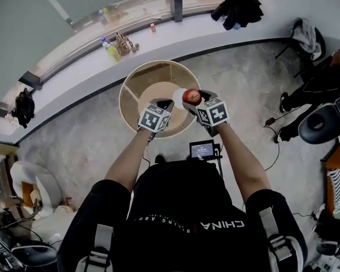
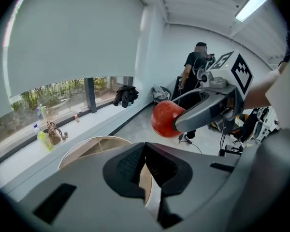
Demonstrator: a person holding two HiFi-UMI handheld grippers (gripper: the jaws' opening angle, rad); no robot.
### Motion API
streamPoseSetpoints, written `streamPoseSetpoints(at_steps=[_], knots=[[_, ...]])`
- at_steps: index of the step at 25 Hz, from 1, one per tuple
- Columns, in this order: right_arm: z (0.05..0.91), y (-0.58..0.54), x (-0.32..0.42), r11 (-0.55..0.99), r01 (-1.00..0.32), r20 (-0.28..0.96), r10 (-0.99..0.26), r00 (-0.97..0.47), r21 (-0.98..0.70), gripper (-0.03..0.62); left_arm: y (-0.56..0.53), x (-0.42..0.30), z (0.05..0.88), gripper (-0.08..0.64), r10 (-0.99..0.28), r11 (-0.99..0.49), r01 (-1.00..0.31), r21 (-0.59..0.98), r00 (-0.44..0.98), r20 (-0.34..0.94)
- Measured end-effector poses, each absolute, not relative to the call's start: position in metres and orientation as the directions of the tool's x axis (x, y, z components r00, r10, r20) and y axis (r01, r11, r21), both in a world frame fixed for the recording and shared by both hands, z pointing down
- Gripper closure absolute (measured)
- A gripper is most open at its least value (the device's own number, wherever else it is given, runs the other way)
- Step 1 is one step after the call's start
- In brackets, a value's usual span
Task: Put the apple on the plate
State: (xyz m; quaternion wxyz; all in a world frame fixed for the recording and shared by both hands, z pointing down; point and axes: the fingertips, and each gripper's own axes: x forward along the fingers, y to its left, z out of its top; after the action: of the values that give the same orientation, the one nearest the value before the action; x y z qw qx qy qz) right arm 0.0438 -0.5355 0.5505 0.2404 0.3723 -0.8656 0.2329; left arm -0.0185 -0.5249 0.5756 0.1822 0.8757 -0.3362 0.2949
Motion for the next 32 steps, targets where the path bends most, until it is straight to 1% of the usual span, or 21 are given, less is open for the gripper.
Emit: streamPoseSetpoints(at_steps=[4,10,16,20,24,29,32], knots=[[0.554,-0.536,0.034,0.608,-0.763,0.578,-0.548,-0.604,-0.221,0.236,-0.526,-0.02,0.579,0.541,-0.469,-0.738,-0.667,0.103,0.617,0.632],[0.567,-0.537,0.029,0.615,-0.759,0.59,-0.537,-0.603,-0.215,0.236,-0.53,-0.025,0.588,0.541,-0.469,-0.734,-0.669,0.112,0.62,0.629],[0.57,-0.546,0.037,0.62,-0.756,0.635,-0.5,-0.588,-0.212,0.236,-0.539,-0.029,0.587,0.541,-0.458,-0.723,-0.682,0.114,0.595,0.66],[0.592,-0.572,0.051,0.619,-0.757,0.676,-0.467,-0.57,-0.211,0.236,-0.563,-0.021,0.594,0.541,-0.442,-0.72,-0.683,0.125,0.59,0.676],[0.656,-0.615,0.054,0.629,-0.752,0.7,-0.448,-0.557,-0.197,0.236,-0.601,-0.009,0.645,0.541,-0.443,-0.713,-0.69,0.128,0.584,0.68],[0.762,-0.637,0.041,0.635,-0.754,0.742,-0.424,-0.519,-0.165,0.236,-0.62,-0.004,0.751,0.541,-0.379,-0.722,-0.667,0.183,0.603,0.702],[0.825,-0.659,0.034,0.611,-0.773,0.747,-0.431,-0.505,-0.17,0.236,-0.639,-0.01,0.813,0.541,-0.367,-0.71,-0.675,0.2,0.598,0.713]])
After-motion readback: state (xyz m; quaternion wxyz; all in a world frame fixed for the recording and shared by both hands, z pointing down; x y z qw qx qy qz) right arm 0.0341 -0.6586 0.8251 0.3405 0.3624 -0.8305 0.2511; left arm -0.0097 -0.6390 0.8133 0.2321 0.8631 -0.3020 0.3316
